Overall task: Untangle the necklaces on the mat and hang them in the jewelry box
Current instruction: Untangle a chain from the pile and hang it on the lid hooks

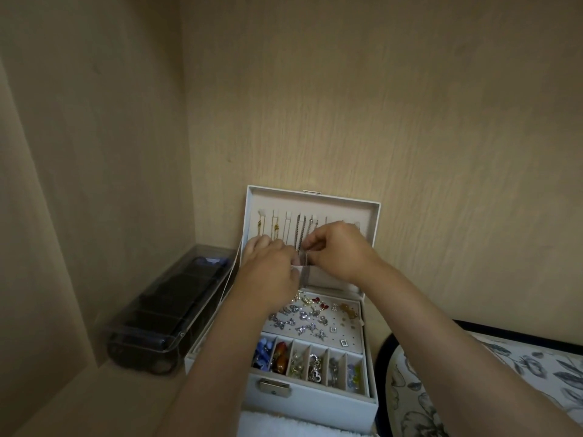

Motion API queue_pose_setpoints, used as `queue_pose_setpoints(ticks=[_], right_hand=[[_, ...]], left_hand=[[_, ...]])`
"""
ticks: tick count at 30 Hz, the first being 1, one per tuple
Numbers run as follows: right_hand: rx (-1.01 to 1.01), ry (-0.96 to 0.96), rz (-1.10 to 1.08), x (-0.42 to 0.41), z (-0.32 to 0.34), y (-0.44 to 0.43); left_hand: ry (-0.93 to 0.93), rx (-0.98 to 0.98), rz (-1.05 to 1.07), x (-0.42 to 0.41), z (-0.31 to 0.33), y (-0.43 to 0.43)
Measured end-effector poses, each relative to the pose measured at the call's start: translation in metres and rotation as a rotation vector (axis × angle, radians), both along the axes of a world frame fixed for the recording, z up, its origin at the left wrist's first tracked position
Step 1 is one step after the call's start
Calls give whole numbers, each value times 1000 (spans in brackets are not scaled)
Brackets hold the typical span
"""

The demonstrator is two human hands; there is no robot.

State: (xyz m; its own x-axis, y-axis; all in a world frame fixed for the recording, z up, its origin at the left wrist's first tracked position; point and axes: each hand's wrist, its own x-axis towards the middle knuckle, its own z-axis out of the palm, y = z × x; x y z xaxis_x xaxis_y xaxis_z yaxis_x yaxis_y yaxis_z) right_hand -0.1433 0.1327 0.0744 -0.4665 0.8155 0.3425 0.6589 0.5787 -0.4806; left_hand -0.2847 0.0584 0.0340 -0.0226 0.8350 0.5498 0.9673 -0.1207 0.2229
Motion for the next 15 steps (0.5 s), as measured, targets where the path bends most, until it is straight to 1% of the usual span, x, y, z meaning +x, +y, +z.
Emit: queue_pose_setpoints(ticks=[4, 8, 9, 11, 13, 15], right_hand=[[26, -72, 26, 5, 2, -2], [93, -275, 43, 4, -2, -15], [105, -275, 44, 3, -5, -14], [76, -180, 50, 4, -5, -10], [47, -17, 38, 5, -1, -4], [101, 90, -25, 6, 6, 1]], left_hand=[[-6, -19, -4, 0, 3, -3], [-49, -53, -8, 1, 6, -3], [-66, -60, -17, 1, 6, -3], [-82, -66, -27, 0, 6, -4], [-83, -71, -27, -1, 5, -4], [-77, -65, -33, -3, 3, -2]])
